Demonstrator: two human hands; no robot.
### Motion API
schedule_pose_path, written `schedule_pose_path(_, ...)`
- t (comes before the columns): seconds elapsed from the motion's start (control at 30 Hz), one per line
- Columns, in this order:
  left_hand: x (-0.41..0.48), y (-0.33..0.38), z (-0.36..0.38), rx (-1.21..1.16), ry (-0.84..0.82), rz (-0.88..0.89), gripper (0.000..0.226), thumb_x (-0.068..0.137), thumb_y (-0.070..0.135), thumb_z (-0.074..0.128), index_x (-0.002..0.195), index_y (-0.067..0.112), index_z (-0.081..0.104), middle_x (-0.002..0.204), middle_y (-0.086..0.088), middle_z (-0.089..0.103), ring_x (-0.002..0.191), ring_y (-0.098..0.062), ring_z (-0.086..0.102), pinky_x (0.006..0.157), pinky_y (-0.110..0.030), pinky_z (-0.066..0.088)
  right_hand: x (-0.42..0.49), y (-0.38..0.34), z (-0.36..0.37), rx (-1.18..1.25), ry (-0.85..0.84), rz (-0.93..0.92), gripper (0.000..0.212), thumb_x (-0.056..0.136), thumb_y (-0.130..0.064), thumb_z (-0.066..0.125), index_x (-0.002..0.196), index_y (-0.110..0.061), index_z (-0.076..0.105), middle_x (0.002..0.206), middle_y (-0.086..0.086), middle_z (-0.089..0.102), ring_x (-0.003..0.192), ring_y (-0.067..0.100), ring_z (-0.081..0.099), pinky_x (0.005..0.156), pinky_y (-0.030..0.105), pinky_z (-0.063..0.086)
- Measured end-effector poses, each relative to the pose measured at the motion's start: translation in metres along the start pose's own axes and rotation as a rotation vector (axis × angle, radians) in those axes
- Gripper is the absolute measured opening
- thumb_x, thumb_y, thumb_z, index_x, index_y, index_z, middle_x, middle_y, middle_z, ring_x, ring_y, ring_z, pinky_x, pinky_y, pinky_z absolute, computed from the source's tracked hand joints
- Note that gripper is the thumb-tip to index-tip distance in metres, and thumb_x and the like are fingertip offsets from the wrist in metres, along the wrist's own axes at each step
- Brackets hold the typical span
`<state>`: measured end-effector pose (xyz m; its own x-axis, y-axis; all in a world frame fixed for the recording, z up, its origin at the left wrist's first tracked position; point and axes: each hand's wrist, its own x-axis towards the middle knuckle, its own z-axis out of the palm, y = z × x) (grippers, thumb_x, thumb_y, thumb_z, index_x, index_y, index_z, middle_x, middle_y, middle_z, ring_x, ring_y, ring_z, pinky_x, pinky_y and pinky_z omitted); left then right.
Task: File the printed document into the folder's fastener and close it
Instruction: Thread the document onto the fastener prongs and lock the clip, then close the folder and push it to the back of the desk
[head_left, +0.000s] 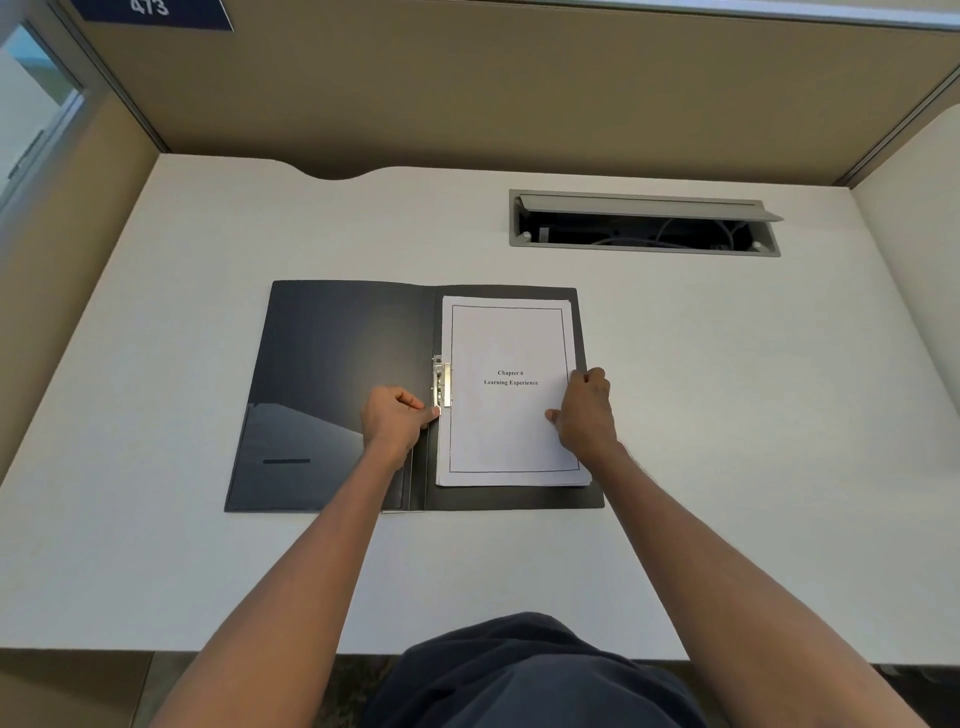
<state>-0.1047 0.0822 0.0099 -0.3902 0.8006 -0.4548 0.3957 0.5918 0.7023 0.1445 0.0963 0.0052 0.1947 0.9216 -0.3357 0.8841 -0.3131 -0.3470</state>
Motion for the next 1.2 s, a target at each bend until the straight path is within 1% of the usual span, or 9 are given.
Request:
schedule_pose_path(0.2,0.005,0.005,-0.008,0.058,-0.095,-0.014,0.021,0.078,0.019,0.088,0.075,0.007,0.072,0.066,-0.007,0.073,0.056,-0.014,0.062,0.059,-0.030,0.056,-0.002,0.004,-0.003,0.037,0.007,-0.010,0.053,0.089,-0.016,0.077,0.131,0.000,0.047,0.135,0.015,0.042,0.131,0.031,0.041,0.096,0.039,0.048)
schedule_pose_path(0.33,0.010,0.004,-0.009,0.074,-0.126,0.003,0.020,0.078,0.018,0.088,0.070,0.011,0.070,0.067,-0.007,0.074,0.062,-0.016,0.068,0.068,-0.037,0.062,-0.010,0.001,-0.002,0.027,0.022,-0.024,0.056,0.090,-0.017,0.076,0.133,-0.002,0.044,0.135,0.015,0.042,0.132,0.032,0.041,0.096,0.041,0.049)
schedule_pose_path(0.5,0.016,0.002,-0.017,0.016,-0.185,0.051,0.011,0.087,0.016,0.078,0.079,0.011,0.073,0.085,-0.016,0.076,0.072,-0.020,0.069,0.078,-0.042,0.064,-0.033,-0.020,0.009,-0.104,0.132,-0.198,0.068,0.097,-0.028,0.064,0.153,-0.004,0.034,0.157,0.017,0.034,0.147,0.033,0.031,0.118,0.039,0.036)
schedule_pose_path(0.6,0.020,0.007,-0.031,0.011,-0.115,0.133,0.008,0.091,0.019,0.072,0.084,0.017,0.076,0.080,-0.008,0.075,0.073,-0.019,0.068,0.079,-0.043,0.062,-0.050,-0.042,0.025,-0.130,0.110,-0.310,0.069,0.102,-0.032,0.056,0.158,-0.005,0.027,0.165,0.016,0.026,0.153,0.032,0.025,0.125,0.040,0.026)
schedule_pose_path(0.73,0.034,0.013,-0.064,0.149,0.108,0.293,0.017,0.090,0.018,0.068,0.101,0.013,0.079,0.098,-0.008,0.078,0.087,-0.021,0.070,0.086,-0.025,0.049,-0.070,-0.059,0.049,-0.203,0.050,-0.438,0.070,0.104,-0.035,0.049,0.161,-0.007,0.020,0.169,0.016,0.017,0.157,0.032,0.019,0.128,0.039,0.018)
schedule_pose_path(0.83,0.052,0.007,-0.090,0.257,0.204,0.289,0.036,0.092,0.017,0.066,0.126,0.006,0.071,0.124,-0.018,0.071,0.113,-0.034,0.066,0.104,-0.035,0.046,-0.082,-0.062,0.065,-0.257,-0.001,-0.484,0.072,0.106,-0.037,0.045,0.163,-0.008,0.013,0.171,0.016,0.009,0.158,0.033,0.014,0.127,0.040,0.016)
schedule_pose_path(0.97,0.071,-0.008,-0.114,0.401,0.251,0.147,0.063,0.096,0.028,0.063,0.153,0.009,0.043,0.154,-0.024,0.042,0.142,-0.043,0.037,0.115,-0.054,0.034,-0.090,-0.066,0.079,-0.302,-0.060,-0.508,0.073,0.107,-0.039,0.042,0.164,-0.010,0.007,0.172,0.014,0.003,0.159,0.033,0.011,0.128,0.044,0.017)
schedule_pose_path(1.07,0.078,-0.017,-0.126,0.437,0.224,0.034,0.074,0.097,0.038,0.061,0.159,0.014,0.028,0.156,-0.025,0.033,0.144,-0.046,0.031,0.115,-0.060,0.031,-0.092,-0.067,0.082,-0.332,-0.079,-0.507,0.071,0.107,-0.039,0.040,0.163,-0.010,0.008,0.172,0.014,0.004,0.159,0.034,0.011,0.129,0.046,0.018)
schedule_pose_path(1.2,0.083,-0.025,-0.138,0.285,0.188,0.004,0.065,0.096,0.036,0.060,0.149,0.009,0.034,0.145,-0.025,0.049,0.134,-0.047,0.045,0.110,-0.059,0.040,-0.092,-0.067,0.084,-0.378,-0.095,-0.499,0.068,0.108,-0.040,0.037,0.162,-0.008,0.012,0.171,0.015,0.007,0.159,0.034,0.010,0.129,0.047,0.016)
